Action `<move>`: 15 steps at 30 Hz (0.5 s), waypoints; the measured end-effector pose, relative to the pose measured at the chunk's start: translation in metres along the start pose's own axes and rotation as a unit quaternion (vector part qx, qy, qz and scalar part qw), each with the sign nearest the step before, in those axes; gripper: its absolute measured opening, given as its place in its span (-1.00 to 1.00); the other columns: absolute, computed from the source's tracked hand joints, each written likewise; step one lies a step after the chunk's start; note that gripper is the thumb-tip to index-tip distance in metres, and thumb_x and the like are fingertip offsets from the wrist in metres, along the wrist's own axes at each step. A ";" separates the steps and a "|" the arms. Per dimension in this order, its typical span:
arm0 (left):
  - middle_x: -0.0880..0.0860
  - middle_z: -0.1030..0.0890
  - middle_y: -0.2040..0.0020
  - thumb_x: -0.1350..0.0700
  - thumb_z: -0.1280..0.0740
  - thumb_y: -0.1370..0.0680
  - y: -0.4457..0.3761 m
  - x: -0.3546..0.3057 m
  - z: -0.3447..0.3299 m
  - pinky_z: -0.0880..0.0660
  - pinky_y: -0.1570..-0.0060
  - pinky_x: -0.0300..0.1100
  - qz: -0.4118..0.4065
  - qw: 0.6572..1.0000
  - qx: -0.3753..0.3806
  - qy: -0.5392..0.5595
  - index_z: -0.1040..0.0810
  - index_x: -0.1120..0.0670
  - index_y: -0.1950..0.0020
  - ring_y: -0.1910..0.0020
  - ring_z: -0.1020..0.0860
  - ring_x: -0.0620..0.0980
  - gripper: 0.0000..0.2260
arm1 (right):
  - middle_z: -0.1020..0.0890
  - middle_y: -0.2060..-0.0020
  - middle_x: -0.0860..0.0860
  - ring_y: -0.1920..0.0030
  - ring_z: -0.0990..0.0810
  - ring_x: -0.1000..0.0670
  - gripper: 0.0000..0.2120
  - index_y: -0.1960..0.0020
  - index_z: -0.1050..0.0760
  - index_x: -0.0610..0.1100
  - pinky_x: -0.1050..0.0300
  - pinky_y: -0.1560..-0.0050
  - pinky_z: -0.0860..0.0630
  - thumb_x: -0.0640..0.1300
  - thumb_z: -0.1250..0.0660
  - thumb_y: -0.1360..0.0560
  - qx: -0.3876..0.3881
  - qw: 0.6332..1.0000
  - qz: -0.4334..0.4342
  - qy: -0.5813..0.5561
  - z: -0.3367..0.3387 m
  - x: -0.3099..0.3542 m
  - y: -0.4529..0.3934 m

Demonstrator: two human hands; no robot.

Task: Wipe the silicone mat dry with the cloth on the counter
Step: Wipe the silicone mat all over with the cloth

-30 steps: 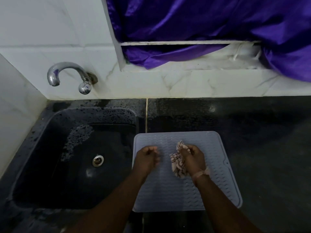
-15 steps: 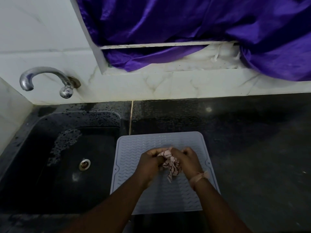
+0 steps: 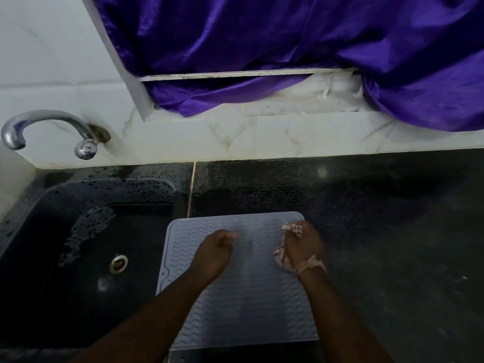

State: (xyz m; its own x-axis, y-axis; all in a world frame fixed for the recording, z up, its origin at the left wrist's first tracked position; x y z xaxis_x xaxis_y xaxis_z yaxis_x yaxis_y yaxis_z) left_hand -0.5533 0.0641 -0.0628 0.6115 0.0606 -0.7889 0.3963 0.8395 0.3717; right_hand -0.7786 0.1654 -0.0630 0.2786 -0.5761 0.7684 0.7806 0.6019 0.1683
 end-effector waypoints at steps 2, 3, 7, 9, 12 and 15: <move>0.08 -0.55 -0.32 0.15 -0.28 -0.62 -0.008 0.021 0.025 -0.48 -0.27 -0.08 0.003 0.988 -0.033 -0.148 -0.53 0.07 -0.36 -0.24 -0.53 0.00 -0.70 | -0.64 -0.03 -0.09 -0.05 -0.61 -0.18 -0.95 0.09 -0.52 0.00 0.10 -0.01 -0.44 -0.10 -0.30 -0.54 -0.047 0.994 -0.007 0.095 0.013 -0.002 -0.020; 0.11 -0.48 -0.40 0.11 -0.32 -0.59 -0.011 0.031 0.035 -0.45 -0.33 -0.01 0.018 0.977 -0.038 -0.211 -0.46 0.07 -0.44 -0.31 -0.49 0.05 -0.60 | -0.57 -0.11 -0.13 0.00 -0.60 -0.22 -0.93 0.05 -0.52 -0.02 0.05 0.06 -0.45 -0.05 -0.28 -0.54 -0.058 0.989 -0.023 0.132 0.016 -0.003 -0.028; 0.06 -0.14 -0.60 -0.14 -0.50 -0.42 -0.010 0.056 0.041 -0.32 -0.45 0.12 0.062 0.943 0.055 -0.322 -0.14 -0.06 -0.61 -0.53 -0.21 0.15 -0.14 | -0.43 -0.18 -0.13 0.11 -0.61 -0.21 -0.80 -0.07 -0.56 -0.11 0.02 0.15 -0.48 -0.01 -0.26 -0.58 -0.056 0.972 -0.023 0.227 0.000 0.006 -0.037; 0.04 -0.09 -0.61 -0.17 -0.55 -0.35 -0.011 0.060 0.040 -0.34 -0.43 0.10 0.052 0.935 0.063 -0.346 -0.09 -0.13 -0.62 -0.52 -0.20 0.16 -0.04 | -0.46 -0.15 -0.13 0.10 -0.61 -0.20 -0.84 -0.03 -0.57 -0.13 0.03 0.14 -0.53 -0.10 -0.27 -0.55 -0.046 0.967 0.011 0.250 -0.013 0.011 -0.035; 0.01 -0.15 -0.59 -0.21 -0.58 -0.29 -0.016 0.058 0.045 -0.39 -0.39 0.04 0.036 0.926 0.044 -0.374 -0.13 -0.16 -0.60 -0.49 -0.26 0.12 -0.01 | -0.48 -0.15 -0.14 0.08 -0.61 -0.20 -0.86 0.00 -0.57 -0.15 0.02 0.12 -0.55 -0.17 -0.25 -0.52 -0.022 0.966 0.017 0.258 -0.023 0.012 -0.037; -0.01 -0.18 -0.58 -0.24 -0.58 -0.27 -0.019 0.057 0.047 -0.42 -0.35 0.01 0.028 0.919 0.038 -0.391 -0.14 -0.17 -0.59 -0.48 -0.29 0.09 0.00 | -0.47 -0.18 -0.15 -0.04 -0.59 -0.17 -0.82 -0.04 -0.56 -0.16 0.02 0.02 -0.58 -0.17 -0.23 -0.51 0.024 0.964 0.042 0.261 -0.031 0.014 -0.041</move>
State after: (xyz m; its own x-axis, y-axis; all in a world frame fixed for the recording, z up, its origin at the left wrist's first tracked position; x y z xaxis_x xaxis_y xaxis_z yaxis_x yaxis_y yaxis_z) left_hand -0.4940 0.0259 -0.0918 0.9259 -0.3290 -0.1859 0.3779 0.8048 0.4577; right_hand -0.7893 0.1150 -0.0785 0.5932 -0.7164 0.3673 0.7196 0.6764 0.1570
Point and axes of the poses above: each hand's wrist, its own y-axis away from the middle knuckle, its own z-axis out of the back of the hand, x = y × z, the point moved 7 cm from there along -y, towards the middle knuckle
